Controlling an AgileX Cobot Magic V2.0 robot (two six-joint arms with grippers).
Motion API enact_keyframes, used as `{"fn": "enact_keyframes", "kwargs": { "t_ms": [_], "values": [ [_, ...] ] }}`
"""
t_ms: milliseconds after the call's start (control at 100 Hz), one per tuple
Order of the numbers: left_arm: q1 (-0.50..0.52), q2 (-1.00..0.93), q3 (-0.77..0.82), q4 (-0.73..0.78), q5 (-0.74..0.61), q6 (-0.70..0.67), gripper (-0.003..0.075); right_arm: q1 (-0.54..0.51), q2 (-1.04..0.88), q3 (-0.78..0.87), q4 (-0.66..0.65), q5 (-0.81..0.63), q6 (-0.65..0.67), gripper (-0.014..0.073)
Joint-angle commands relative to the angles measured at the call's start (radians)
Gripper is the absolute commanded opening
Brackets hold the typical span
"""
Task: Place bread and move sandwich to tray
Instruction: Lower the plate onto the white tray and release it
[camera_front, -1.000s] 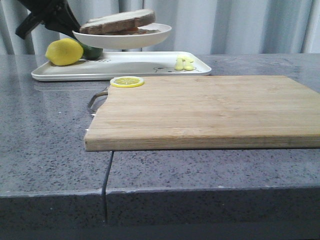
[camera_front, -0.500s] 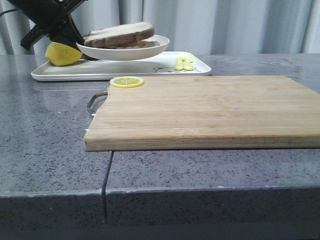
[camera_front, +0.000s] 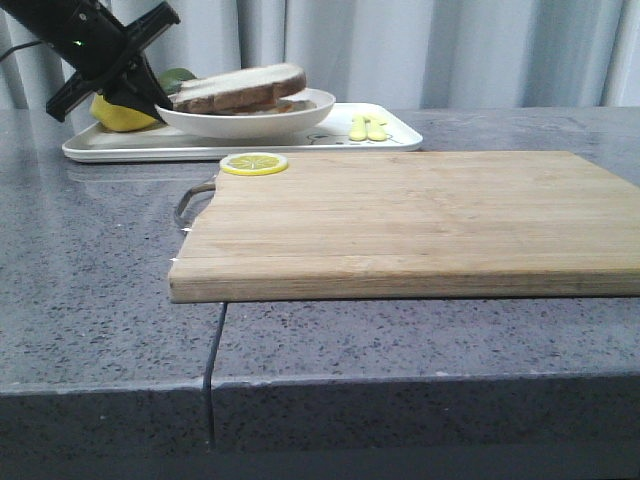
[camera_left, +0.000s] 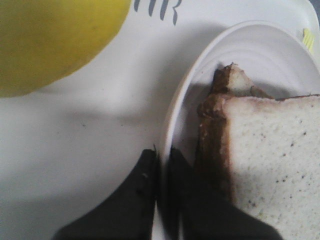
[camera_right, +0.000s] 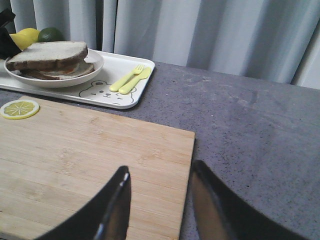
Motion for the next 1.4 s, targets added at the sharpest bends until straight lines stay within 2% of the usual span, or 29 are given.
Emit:
{"fn": "enact_keyframes", "kwargs": {
  "t_ms": [0, 1020, 1140, 1310, 1390],
  "values": [
    [-0.006, -0.063, -0.041, -0.069, -0.052, -0.019, -0.0020, -0.006, 0.006, -0.025, -0.009, -0.075, -0.001, 0.0314],
    [-0.008, -0.036, -0.041, -0.063, -0.098, -0.013, -0.0013, -0.006, 0.006, -0.025, -0.009, -0.075, -0.001, 0.0314],
    [-0.006, -0.036, -0.041, -0.061, -0.098, -0.013, 0.0055, -0.006, 0.006, -0.025, -0.009, -0.076, -0.001, 0.0314],
    [-0.006, -0.036, -0.041, -0.060, -0.098, -0.013, 0.0211, -0.006, 0.006, -0.025, -0.009, -0.080, -0.001, 0.0314],
    [-0.004, -0.036, -0.041, -0.060, -0.098, -0.013, 0.0246, -0.006, 0.006, -0.025, -0.009, -0.083, -0.001, 0.0314]
  ]
}}
